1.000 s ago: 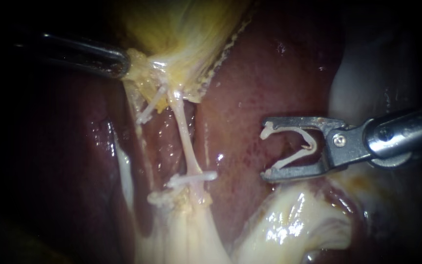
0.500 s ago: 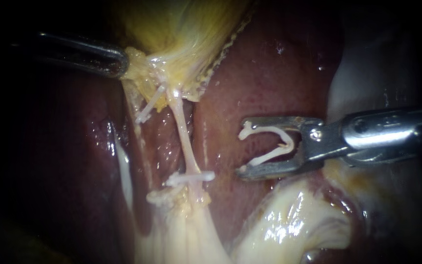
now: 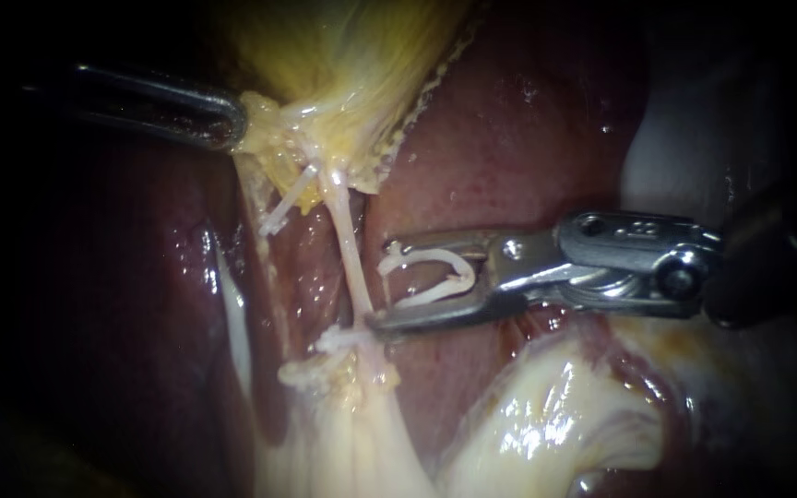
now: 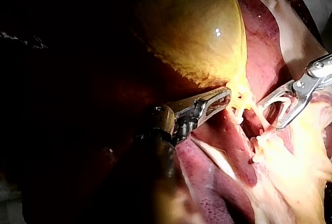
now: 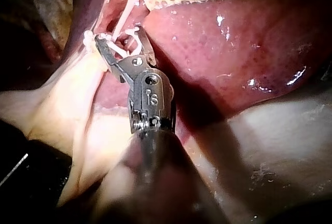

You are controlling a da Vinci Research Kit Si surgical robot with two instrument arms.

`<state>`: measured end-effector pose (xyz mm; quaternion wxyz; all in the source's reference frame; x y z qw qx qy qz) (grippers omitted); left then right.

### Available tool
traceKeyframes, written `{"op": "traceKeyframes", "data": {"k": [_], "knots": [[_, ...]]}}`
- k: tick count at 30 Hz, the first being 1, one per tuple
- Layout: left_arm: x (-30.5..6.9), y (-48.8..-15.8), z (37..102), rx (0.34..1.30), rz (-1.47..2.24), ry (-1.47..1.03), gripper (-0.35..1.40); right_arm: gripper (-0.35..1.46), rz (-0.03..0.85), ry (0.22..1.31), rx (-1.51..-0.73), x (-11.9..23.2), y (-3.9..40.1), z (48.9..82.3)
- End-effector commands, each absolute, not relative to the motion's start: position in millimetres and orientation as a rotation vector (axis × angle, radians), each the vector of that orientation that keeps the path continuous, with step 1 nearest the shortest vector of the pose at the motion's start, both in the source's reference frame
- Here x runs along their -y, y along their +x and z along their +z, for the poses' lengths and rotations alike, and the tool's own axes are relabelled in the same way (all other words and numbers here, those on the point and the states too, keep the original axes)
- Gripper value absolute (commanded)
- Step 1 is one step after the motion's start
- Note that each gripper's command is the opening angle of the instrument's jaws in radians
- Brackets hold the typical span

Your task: Clipping second clip right tube

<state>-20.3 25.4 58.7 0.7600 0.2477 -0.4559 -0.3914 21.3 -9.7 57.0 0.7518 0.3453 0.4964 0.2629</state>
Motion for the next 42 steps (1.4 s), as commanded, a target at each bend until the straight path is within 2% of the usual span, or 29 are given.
{"op": "traceKeyframes", "data": {"k": [1,7,16,25,31,36,42], "knots": [[-25.4,-20.3,58.8,0.992,-0.852,0.539,-0.35,0.48,0.592,0.769,-1.092,9.9,21.6,57.3],[-25.3,-20.5,58.9,0.992,-0.851,0.541,-0.35,0.48,0.624,0.834,-1.141,10.8,22.8,58.2],[-25.3,-20.6,59.0,0.992,-0.851,0.54,-0.35,0.48,0.633,0.947,-1.227,10.7,23.1,55.3],[-25.2,-20.6,59.0,0.993,-0.85,0.542,-0.35,0.41,0.605,1.007,-1.23,10.9,23.2,54.6],[-25.2,-20.7,59.1,0.993,-0.849,0.544,-0.35,0.21,0.58,1.036,-1.224,10.7,23.0,54.8],[-25.2,-20.8,59.1,0.993,-0.849,0.544,-0.35,-0.12,0.582,1.041,-1.221,10.7,22.8,54.9],[-25.1,-20.8,59.1,0.993,-0.847,0.546,-0.35,-0.35,0.594,1.053,-1.212,10.7,22.7,55.2]]}}
